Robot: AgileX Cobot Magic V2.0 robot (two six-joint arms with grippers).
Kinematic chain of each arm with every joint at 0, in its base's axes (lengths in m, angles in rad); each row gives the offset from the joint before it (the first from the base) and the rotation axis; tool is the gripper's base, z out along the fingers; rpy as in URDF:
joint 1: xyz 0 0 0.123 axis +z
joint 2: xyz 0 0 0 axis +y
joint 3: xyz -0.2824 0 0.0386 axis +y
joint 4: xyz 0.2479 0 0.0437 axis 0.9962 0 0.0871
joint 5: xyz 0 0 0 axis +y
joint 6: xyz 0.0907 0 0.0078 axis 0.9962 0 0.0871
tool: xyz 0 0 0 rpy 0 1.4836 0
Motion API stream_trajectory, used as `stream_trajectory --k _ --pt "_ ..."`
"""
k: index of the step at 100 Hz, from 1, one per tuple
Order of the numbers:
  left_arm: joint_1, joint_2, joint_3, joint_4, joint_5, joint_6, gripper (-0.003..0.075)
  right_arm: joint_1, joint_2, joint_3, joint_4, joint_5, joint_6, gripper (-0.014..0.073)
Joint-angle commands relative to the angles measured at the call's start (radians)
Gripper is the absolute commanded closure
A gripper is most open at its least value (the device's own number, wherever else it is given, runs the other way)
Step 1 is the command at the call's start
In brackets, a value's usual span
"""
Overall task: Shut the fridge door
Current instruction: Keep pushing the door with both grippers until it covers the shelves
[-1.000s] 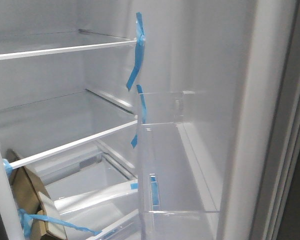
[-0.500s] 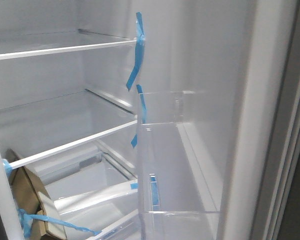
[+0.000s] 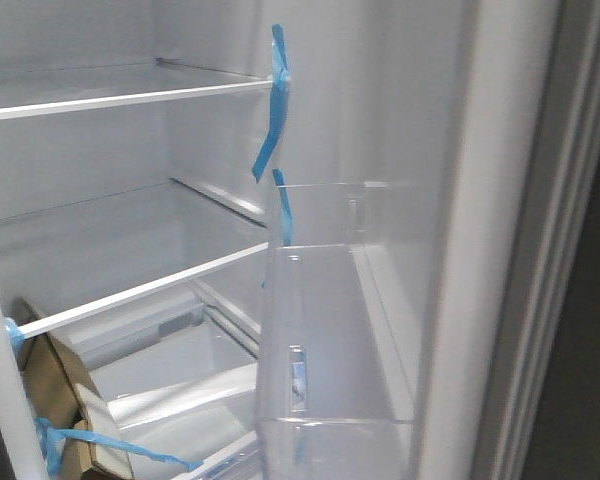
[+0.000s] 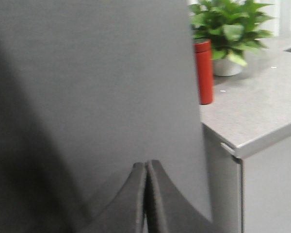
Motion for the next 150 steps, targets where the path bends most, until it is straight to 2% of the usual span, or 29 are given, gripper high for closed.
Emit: stream_trajectory --k 1,44,57,97,131,150 --pt "-0.005 -0.010 0.035 -0.004 -0.073 -0.004 0.0740 0.029 0.014 -0.030 0.032 -0.060 -0.022 0.0638" --pt "-0.005 -0.010 0.035 -0.004 -0.073 -0.004 0.0740 0.157 0.226 -0.114 0.129 -0.055 -0.147 0.0638" --pt "-0.005 -0.010 0.035 -0.004 -0.073 -0.004 0.0740 0.215 0.308 -0.173 0.185 -0.057 -0.207 0.0638" --pt "-0.005 -0.010 0.035 -0.004 -0.073 -0.004 0.0740 0.423 0.575 -0.402 0.184 -0.153 -0.265 0.0638" --pt "-0.005 -0.010 0.035 -0.004 -0.073 -0.004 0.0740 0.430 0.885 -0.682 0.184 -0.159 -0.292 0.0638" --pt "-0.005 -0.010 0.035 -0.004 -0.073 -0.004 0.0740 0.430 1.008 -0.786 0.184 -0.159 -0.308 0.0638"
